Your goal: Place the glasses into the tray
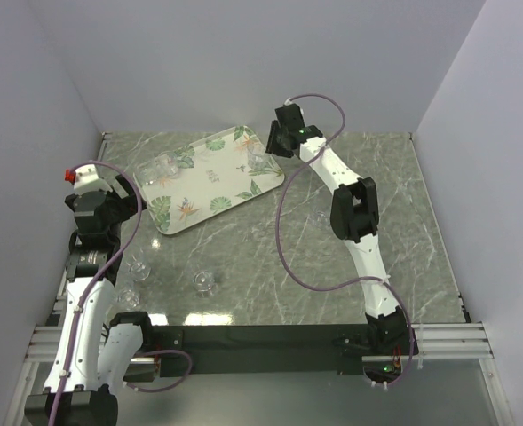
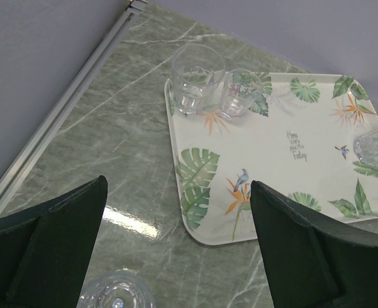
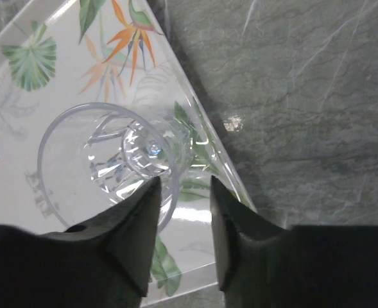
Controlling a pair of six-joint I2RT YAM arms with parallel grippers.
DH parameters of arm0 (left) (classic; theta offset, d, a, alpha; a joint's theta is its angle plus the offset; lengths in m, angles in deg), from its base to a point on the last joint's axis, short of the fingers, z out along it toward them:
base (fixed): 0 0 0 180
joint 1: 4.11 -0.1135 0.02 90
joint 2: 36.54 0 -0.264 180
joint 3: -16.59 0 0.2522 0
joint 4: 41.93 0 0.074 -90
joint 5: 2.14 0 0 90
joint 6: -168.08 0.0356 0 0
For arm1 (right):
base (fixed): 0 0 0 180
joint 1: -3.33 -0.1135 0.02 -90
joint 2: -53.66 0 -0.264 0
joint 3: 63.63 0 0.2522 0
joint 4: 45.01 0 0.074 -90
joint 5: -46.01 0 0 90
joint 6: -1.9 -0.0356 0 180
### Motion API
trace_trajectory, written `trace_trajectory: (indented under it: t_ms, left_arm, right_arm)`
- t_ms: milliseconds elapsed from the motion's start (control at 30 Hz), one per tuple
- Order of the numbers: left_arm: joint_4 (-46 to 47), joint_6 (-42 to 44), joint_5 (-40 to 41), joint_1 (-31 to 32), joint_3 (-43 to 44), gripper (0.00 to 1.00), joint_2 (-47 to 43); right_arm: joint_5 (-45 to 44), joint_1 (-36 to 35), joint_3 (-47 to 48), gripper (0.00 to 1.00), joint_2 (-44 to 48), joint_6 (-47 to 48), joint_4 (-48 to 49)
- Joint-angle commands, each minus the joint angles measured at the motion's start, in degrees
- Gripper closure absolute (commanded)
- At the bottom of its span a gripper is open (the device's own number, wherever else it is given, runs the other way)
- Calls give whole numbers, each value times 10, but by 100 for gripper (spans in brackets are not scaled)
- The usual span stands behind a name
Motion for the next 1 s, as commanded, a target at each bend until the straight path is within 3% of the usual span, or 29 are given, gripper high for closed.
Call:
trace_trajectory:
  t_ms: [0,67,267,600,767,967]
  left_arm:
    - [24,6,-1,-2,0,1,0]
    - [24,6,-4,-2,-1,1,0]
    - [26,6,-19,-2,-2,1,-5]
    - [37,-2,-117,-2,0,1,20]
    - [10,-46,-168,-1,37,1,53]
    - [-59,-103,-229,-2,85,1,51]
  right_arm:
    - [11,5,11,51,10,0,17]
    - [16,6,10,36,22,6,22]
    - [31,9,-13,15,76,24,47]
    - [69,12,-134,7,220,104,97]
    - [235,14,-246,7,334,273,76]
    - [338,19,-428,6,489,421,63]
